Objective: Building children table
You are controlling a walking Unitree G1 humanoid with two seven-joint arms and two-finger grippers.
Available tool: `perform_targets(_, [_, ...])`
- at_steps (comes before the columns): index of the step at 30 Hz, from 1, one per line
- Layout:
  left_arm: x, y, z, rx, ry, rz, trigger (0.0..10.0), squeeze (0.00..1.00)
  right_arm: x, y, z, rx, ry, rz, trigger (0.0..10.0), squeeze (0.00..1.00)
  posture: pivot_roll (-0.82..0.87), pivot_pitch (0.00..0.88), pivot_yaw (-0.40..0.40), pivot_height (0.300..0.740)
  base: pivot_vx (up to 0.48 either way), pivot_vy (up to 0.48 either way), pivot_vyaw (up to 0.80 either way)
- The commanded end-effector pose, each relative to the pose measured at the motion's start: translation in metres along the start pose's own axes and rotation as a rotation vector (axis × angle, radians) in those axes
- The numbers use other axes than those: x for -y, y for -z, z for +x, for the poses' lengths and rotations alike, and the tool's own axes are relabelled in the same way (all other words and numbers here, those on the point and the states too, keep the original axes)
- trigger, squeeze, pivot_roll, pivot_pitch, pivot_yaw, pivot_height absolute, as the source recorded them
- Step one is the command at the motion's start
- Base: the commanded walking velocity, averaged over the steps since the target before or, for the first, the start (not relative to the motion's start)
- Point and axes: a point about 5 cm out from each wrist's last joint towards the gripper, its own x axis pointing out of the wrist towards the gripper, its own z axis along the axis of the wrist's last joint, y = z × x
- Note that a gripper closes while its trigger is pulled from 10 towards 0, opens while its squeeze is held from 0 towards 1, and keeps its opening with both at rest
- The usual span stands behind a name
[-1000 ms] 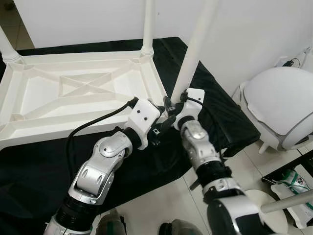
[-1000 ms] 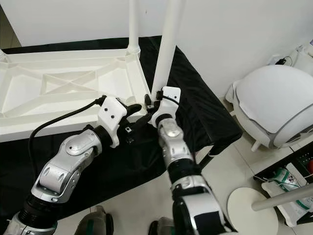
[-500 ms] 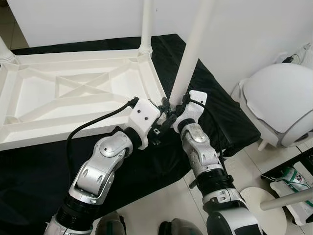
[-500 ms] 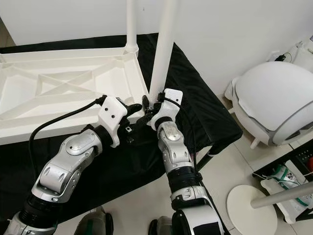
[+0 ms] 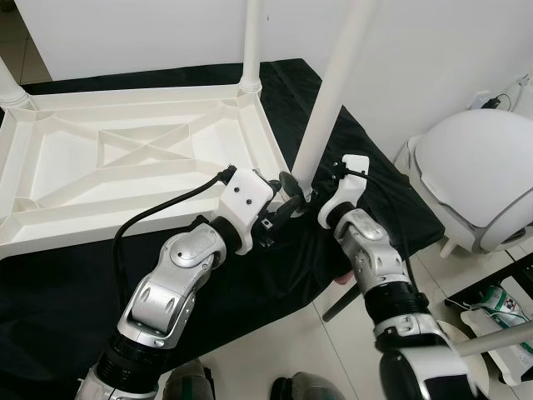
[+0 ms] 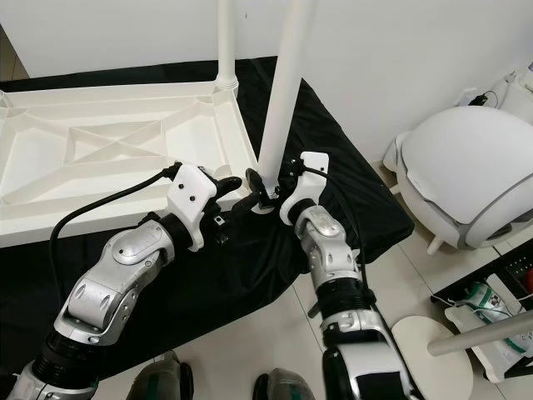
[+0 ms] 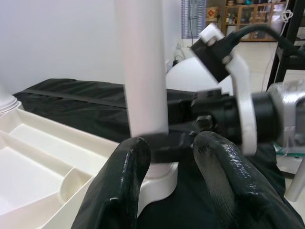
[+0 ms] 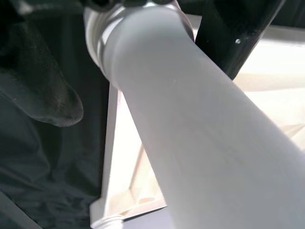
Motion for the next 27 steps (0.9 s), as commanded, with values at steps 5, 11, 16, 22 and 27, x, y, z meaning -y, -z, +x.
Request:
perform_targets(5, [0.001, 0.000, 0.004, -0.003, 0.014, 0.009, 10.0, 0.00, 0.009, -0.006, 0.005, -0.012, -0.102, -0.081, 10.0, 0.00, -0.02, 0.000, -0.042, 0.740, 0.000, 0.000, 0.00])
perform_targets(11, [0.000, -0.001, 0.004, -0.001, 0.015, 0.013, 10.0, 0.00, 0.004, -0.014, 0.015, -0.004, -0.194, -0.121, 10.0, 0.00, 0.00, 0.000, -0.045, 0.740, 0.000, 0.000, 0.00])
perform_targets(16, [0.000, -0.001, 0.003, -0.003, 0.011, 0.018, 10.0, 0.00, 0.002, -0.017, 0.022, -0.019, -0.264, -0.151, 0.0, 0.00, 0.01, 0.000, -0.050, 0.740, 0.000, 0.000, 0.00])
perform_targets(22, [0.000, -0.001, 0.002, -0.003, 0.007, 0.021, 10.0, 0.00, 0.002, -0.012, 0.021, -0.048, -0.302, -0.153, 0.0, 0.00, 0.02, 0.000, -0.055, 0.740, 0.000, 0.000, 0.00])
perform_targets(27, [0.001, 0.000, 0.001, -0.004, 0.006, 0.018, 10.0, 0.00, 0.004, -0.001, 0.014, -0.085, -0.313, -0.134, 0.0, 0.00, 0.01, 0.000, -0.054, 0.740, 0.000, 0.000, 0.00])
